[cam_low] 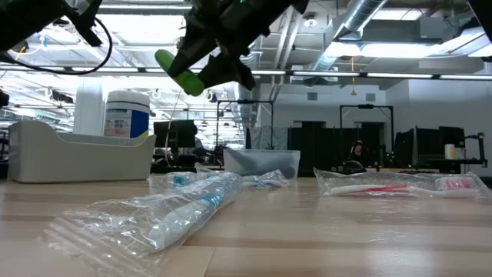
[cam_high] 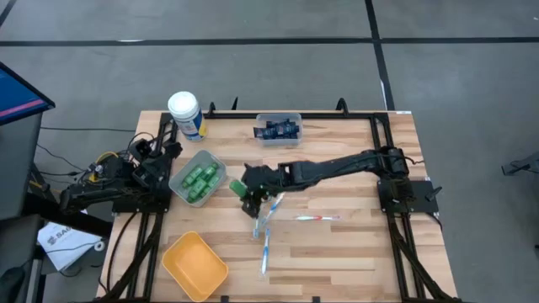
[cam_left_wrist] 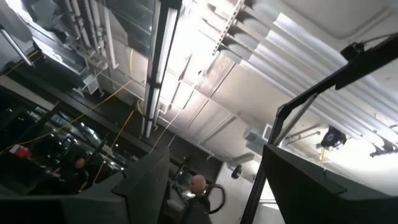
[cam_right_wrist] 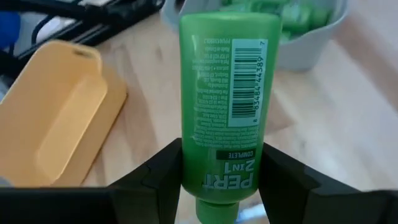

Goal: Pick & Place Travel size toiletries
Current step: Put the green shampoo into the gray bin

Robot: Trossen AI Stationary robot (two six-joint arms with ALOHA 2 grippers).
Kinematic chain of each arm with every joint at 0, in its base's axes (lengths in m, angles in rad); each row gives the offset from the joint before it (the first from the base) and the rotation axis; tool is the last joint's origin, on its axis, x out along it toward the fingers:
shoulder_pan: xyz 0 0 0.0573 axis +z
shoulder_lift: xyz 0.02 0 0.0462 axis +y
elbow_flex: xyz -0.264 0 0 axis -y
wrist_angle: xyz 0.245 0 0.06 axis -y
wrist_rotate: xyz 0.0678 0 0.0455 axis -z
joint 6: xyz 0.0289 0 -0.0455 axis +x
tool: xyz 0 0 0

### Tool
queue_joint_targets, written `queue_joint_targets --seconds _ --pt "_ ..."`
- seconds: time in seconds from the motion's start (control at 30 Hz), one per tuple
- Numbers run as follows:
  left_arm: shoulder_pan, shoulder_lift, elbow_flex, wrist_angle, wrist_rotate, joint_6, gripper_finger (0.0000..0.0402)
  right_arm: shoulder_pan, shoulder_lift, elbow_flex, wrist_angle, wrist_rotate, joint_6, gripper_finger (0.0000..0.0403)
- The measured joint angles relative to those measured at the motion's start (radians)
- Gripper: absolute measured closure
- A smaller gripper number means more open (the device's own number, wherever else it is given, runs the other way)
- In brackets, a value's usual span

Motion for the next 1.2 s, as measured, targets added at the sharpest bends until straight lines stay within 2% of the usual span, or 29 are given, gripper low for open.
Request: queue_joint_targets --seconds 0.27,0.7,0.93,1.2 --pt "0.0 0.0 0.0 0.032 -0.01 -0.021 0.0147 -0.071 0.0 0.0 0.05 -0.057 -0.065 0.0235" --pt "0.0 0.0 0.0 0.051 -0.033 -0.004 0.0147 -0.15 0.001 0.064 0.109 -0.058 -0.201 0.0238" --pt "0.0 0.0 0.0 0.06 -0.033 -0.006 0.0147 -0.2 0.001 0.064 0.141 -0.057 -0.225 0.0232" --pt "0.0 0.0 0.0 0.07 -0.033 -0.006 0.0147 -0.207 0.001 0.064 0.225 -0.061 -0.245 0.0236"
